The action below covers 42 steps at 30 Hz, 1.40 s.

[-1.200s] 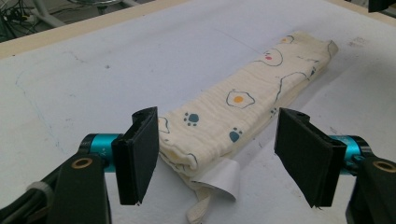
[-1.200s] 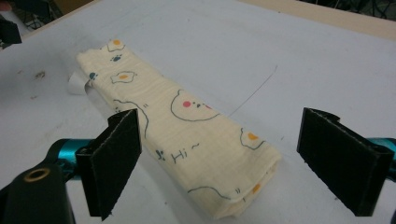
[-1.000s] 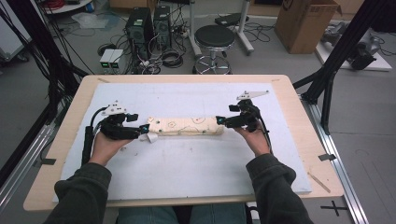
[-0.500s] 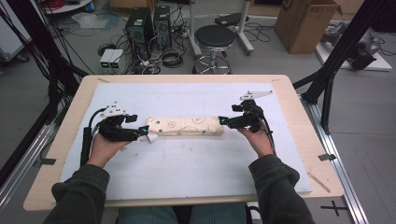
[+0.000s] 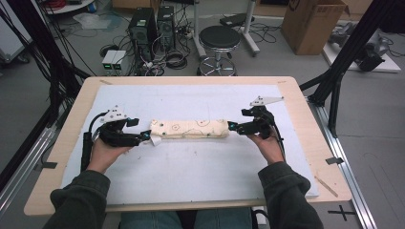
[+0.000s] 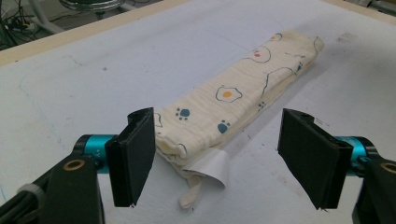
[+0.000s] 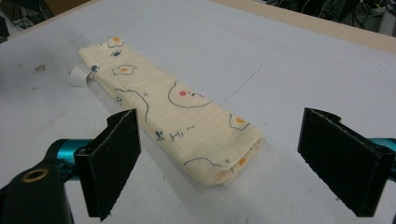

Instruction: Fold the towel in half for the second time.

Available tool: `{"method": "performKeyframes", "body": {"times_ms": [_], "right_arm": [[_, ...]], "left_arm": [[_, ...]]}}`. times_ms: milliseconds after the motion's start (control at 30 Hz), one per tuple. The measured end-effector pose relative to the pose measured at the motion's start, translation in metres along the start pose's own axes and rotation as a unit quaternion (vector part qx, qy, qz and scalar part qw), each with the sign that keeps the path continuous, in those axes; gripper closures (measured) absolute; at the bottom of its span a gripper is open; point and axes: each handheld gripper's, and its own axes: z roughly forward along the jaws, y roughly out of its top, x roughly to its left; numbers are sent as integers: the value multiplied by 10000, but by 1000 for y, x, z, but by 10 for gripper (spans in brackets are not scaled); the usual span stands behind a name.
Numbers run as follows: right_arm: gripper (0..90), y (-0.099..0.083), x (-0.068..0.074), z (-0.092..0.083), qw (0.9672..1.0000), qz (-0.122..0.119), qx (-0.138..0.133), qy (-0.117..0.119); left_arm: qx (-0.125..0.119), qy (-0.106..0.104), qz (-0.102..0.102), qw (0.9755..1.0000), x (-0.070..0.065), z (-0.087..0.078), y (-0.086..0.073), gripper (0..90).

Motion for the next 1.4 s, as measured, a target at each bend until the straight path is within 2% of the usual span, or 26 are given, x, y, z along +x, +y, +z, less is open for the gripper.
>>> {"method": "performKeyframes", "body": {"times_ms": [167, 433, 533, 767, 933, 1400], "right_arm": [[125, -6, -2, -5, 10000, 57, -10, -7], [125, -15, -2, -11, 10000, 78, 29, -26], [125, -18, -1, -14, 10000, 94, 13, -11], [125, -25, 2, -21, 10000, 68, -10, -12], [125, -28, 7, -28, 9999, -9, -136, -44], [123, -52, 8, -44, 9998, -3, -106, -142]], "left_arm": [[10, 18, -45, 10000, 0, -3, -7, 278], [-30, 37, 79, 10000, -6, -13, -8, 274], [-42, 45, 56, 10000, -8, -16, -11, 274], [5, 61, 53, 10000, -10, -20, -19, 274], [18, 98, 65, 9999, -14, -22, -24, 267], [81, 129, 30, 9999, -20, -29, -38, 263]]}}
